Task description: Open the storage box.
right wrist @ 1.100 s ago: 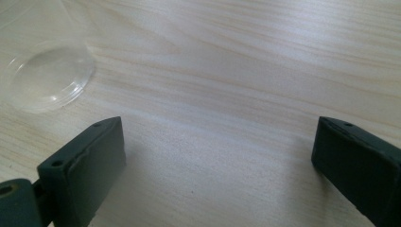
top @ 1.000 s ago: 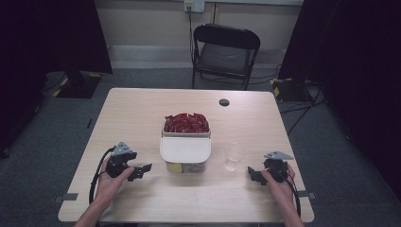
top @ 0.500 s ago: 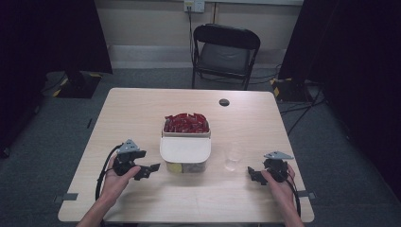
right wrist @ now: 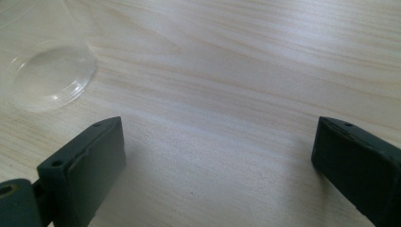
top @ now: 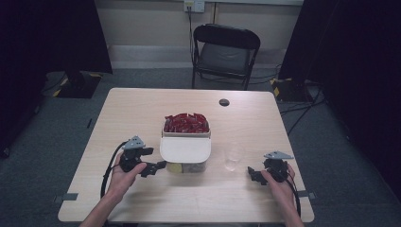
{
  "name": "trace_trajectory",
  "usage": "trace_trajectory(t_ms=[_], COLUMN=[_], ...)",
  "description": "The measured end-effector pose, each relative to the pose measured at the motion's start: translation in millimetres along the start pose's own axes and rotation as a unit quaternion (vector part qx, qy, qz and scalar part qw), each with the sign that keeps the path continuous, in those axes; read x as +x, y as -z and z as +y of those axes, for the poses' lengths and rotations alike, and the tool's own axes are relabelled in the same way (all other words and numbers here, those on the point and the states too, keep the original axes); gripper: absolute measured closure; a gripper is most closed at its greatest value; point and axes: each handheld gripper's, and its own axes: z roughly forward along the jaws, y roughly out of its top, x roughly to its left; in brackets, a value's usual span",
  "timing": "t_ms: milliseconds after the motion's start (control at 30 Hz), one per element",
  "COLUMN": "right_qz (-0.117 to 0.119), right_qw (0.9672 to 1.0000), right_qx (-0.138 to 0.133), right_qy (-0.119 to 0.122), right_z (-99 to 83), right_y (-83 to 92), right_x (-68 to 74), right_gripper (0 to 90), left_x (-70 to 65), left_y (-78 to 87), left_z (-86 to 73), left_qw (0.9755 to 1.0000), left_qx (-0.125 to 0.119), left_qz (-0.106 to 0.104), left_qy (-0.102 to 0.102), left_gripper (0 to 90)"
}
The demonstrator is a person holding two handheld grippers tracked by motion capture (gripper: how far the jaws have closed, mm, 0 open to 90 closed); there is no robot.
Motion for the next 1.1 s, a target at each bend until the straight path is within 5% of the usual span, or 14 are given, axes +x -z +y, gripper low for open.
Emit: trace_trajectory(t_ms=[333, 1100], right_qz=[0.001, 0.001], right_qw=[1.0000, 1.0000], right_qx=[0.000, 0.001], right_qy=[-0.001, -0.001], right_z=[0.1, 0.1], right_y=[0.1, 0.1], right_x=[0.1, 0.1], right_gripper=[3.1, 3.1], left_x=[-3.9, -7.2], left_y=[-8.6, 1.5], left_z=[1.4, 14.5], left_qw=[1.0000, 0.9998], left_qx=[0.007, -0.007], left_qz=[-0.007, -0.007], left_qy=[-0.002, -0.016], left_gripper=[15.0, 15.6])
